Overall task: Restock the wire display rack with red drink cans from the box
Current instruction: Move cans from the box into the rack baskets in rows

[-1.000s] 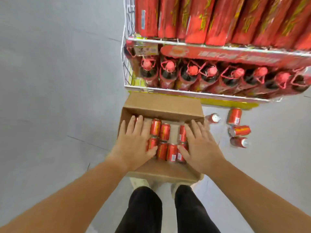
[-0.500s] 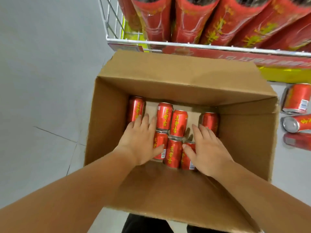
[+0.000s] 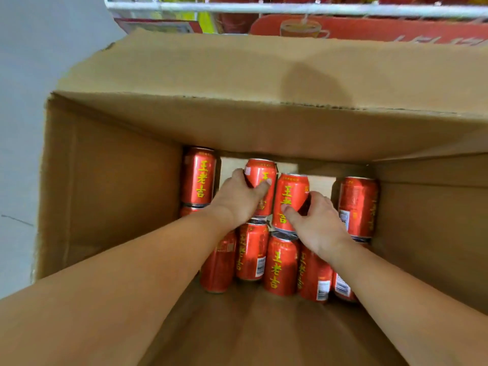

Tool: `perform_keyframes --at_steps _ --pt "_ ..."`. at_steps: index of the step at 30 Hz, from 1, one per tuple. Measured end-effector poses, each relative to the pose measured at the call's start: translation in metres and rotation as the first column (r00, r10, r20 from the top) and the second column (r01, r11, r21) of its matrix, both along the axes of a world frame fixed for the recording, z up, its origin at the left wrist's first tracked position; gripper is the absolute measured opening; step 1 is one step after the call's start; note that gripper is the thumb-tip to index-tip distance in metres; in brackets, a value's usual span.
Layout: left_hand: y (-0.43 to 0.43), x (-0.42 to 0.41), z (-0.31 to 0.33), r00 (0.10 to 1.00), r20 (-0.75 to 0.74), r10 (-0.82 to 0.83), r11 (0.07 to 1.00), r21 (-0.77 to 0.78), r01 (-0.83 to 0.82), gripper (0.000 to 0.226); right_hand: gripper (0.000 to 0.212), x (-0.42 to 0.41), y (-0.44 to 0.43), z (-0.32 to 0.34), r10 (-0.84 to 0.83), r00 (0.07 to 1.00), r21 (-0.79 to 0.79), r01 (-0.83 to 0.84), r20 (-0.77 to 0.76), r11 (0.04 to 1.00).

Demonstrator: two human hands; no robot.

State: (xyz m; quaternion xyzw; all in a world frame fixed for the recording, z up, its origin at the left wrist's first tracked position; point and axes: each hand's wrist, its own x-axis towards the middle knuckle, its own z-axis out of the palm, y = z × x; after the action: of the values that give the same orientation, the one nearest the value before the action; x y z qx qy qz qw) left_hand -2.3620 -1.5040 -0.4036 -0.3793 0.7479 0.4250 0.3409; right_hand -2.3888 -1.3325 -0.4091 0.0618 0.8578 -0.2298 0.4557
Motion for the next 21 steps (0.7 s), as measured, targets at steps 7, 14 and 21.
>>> perform_keyframes --at_steps 7,14,21 --pt "-0.014 -0.009 -0.008 0.999 -0.024 0.023 0.998 0.055 -0.022 0.041 0.042 -0.003 0.001 -0.008 -0.212 0.972 -0.135 0.225 0.1 0.965" --pt "-0.025 0.012 0.029 0.991 -0.016 0.134 0.987 0.095 -0.132 0.046 0.031 0.0 0.01 0.029 -0.346 0.921 -0.227 0.381 0.179 0.896" --pt "-0.035 0.028 0.139 0.97 -0.064 0.235 0.961 0.169 -0.221 0.068 0.034 -0.002 0.018 0.14 -0.36 0.916 -0.325 0.4 0.176 0.857"
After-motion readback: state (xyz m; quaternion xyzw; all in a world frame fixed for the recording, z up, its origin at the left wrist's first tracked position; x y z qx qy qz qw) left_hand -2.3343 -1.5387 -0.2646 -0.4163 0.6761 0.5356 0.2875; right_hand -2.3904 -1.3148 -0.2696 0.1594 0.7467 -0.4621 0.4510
